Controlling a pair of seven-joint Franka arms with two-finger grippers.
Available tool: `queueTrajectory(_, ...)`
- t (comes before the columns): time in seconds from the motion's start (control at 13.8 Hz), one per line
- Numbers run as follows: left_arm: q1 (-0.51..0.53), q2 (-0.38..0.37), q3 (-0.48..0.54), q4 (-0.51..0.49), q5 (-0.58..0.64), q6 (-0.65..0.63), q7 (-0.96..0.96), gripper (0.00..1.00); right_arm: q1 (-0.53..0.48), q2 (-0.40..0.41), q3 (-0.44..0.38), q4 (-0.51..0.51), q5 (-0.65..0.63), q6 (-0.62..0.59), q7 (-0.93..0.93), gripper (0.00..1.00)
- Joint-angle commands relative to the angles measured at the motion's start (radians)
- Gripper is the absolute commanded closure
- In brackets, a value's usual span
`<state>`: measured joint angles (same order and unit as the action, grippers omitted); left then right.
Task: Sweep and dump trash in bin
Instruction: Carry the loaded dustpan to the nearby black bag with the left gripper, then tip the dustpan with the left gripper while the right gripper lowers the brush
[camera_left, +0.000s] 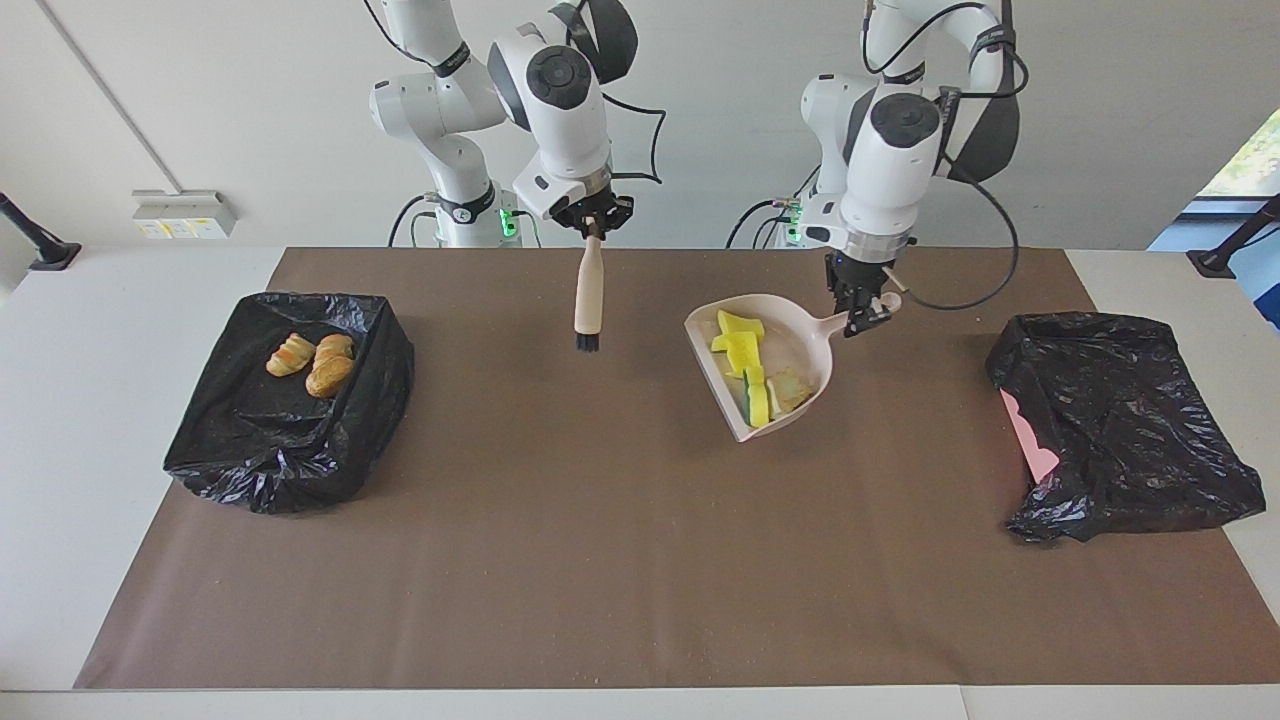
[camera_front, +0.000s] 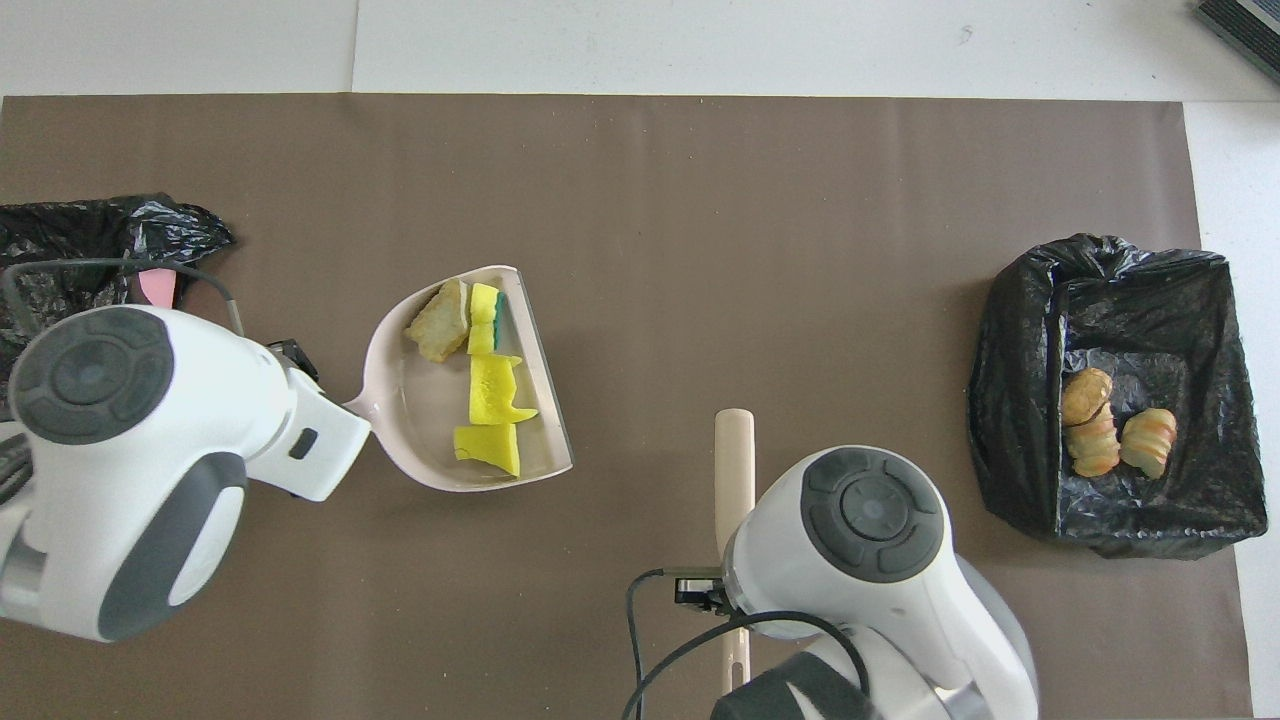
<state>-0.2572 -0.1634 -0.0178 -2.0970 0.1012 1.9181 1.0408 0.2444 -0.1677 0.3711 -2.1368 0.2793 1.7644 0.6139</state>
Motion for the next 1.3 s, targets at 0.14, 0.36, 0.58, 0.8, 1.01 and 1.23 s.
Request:
queueTrajectory(0.14, 0.321, -0.007, -0.013, 0.084, 0.005, -0.039, 0.339, 1.0, 0.126, 0.072, -0.001, -0.078, 0.024, 0.217, 0.134, 1.0)
queueTrajectory(0.36, 0.507, 0.019, -0.008, 0.133, 0.006, -0.007, 0.441, 1.0, 0.173, 0.112, -0.001, -0.139, 0.023, 0.352, 0.147, 1.0)
queueTrajectory(0.58, 0.668, 0.031, -0.007, 0.149, 0.009, 0.1, 0.537, 1.0, 0.193, 0.119, -0.003, -0.184, 0.006, 0.386, 0.119, 1.0)
queueTrajectory(0.8, 0.737, 0.14, 0.005, 0.299, 0.053, 0.102, 0.654, 1.0, 0.194, 0.129, -0.003, -0.189, 0.006, 0.392, 0.098, 1.0)
queueTrajectory(1.01, 0.74, 0.225, 0.007, 0.382, 0.233, 0.148, 0.709, 1.0, 0.194, 0.129, -0.003, -0.202, 0.004, 0.406, 0.046, 1.0)
queueTrajectory(1.23, 0.743, 0.277, 0.025, 0.38, 0.372, 0.266, 0.696, 1.0, 0.194, 0.129, -0.003, -0.221, 0.001, 0.429, 0.029, 1.0)
